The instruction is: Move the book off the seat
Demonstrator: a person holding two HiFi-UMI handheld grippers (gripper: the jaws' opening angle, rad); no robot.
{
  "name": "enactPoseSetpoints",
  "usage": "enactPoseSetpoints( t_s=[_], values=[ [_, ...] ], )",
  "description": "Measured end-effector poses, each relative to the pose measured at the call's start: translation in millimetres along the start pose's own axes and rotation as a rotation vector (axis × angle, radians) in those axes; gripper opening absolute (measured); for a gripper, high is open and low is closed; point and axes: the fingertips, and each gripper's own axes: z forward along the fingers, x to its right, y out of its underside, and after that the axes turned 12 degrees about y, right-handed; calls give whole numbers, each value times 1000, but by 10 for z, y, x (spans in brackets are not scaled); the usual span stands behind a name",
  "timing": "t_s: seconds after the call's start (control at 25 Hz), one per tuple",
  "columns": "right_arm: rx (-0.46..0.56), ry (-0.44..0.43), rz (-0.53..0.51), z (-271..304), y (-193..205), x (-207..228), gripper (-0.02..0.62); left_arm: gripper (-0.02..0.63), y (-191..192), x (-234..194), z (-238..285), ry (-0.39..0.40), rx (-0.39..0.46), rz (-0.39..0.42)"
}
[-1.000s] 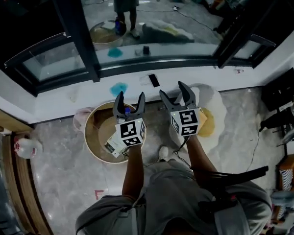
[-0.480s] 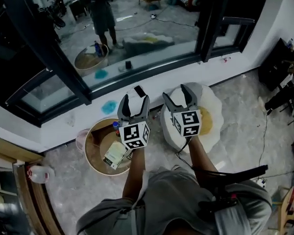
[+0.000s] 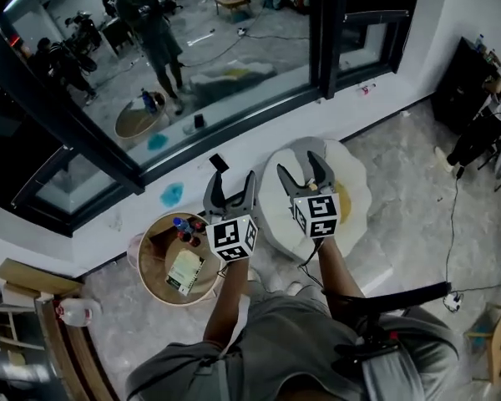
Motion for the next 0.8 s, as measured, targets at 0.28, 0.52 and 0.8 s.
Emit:
enactPoseSetpoints(
  t_s=[0.28,0.52,0.8],
  values=[
    [-8,123,1,-65,93,781,344,348,239,453,644,87,-32,-16],
    [-18,227,-34,121,163,1396,344,348,490,747,1368,196,-21,-54],
    [-6,282,-97,738,-164,2120,344,348,536,857,2506,245,19,-122]
  ],
)
